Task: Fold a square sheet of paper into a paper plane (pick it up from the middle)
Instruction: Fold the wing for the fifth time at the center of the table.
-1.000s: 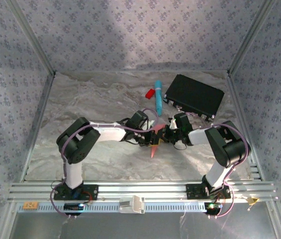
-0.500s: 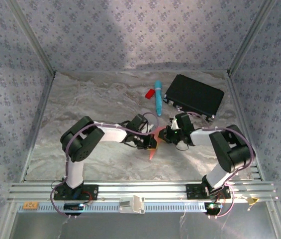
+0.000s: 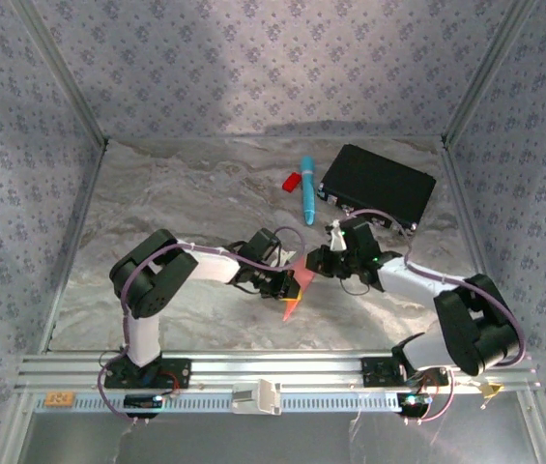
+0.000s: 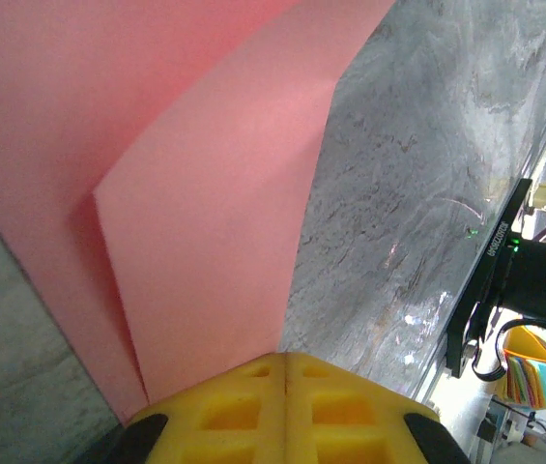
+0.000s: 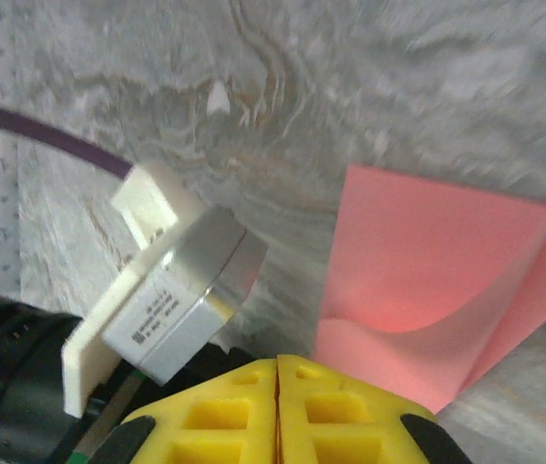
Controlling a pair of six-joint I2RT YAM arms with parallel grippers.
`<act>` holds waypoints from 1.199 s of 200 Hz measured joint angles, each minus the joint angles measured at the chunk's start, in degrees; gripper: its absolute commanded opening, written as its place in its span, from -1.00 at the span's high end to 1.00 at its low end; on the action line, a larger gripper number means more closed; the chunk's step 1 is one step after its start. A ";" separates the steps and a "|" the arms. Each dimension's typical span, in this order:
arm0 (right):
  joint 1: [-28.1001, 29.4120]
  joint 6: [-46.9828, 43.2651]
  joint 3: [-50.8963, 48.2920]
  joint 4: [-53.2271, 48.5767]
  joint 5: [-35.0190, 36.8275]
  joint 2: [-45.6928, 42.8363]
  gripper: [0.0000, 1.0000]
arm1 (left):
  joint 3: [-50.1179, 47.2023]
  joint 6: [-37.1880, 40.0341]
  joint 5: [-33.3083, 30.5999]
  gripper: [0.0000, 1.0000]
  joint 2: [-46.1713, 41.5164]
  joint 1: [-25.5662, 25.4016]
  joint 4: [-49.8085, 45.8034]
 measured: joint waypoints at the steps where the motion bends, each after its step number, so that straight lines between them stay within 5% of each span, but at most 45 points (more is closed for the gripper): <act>1: 0.09 0.00 0.00 0.00 0.02 0.07 0.82 | 0.00 0.00 0.00 1.00 0.00 0.00 0.00; 68: 3.28 -1.09 0.07 0.20 1.18 8.70 0.83 | -0.42 -0.44 0.00 1.00 -0.07 0.00 0.70; 240: -8.17 -0.85 3.48 -0.31 -0.59 13.70 0.84 | -1.44 -0.70 0.09 1.00 -0.17 0.00 3.04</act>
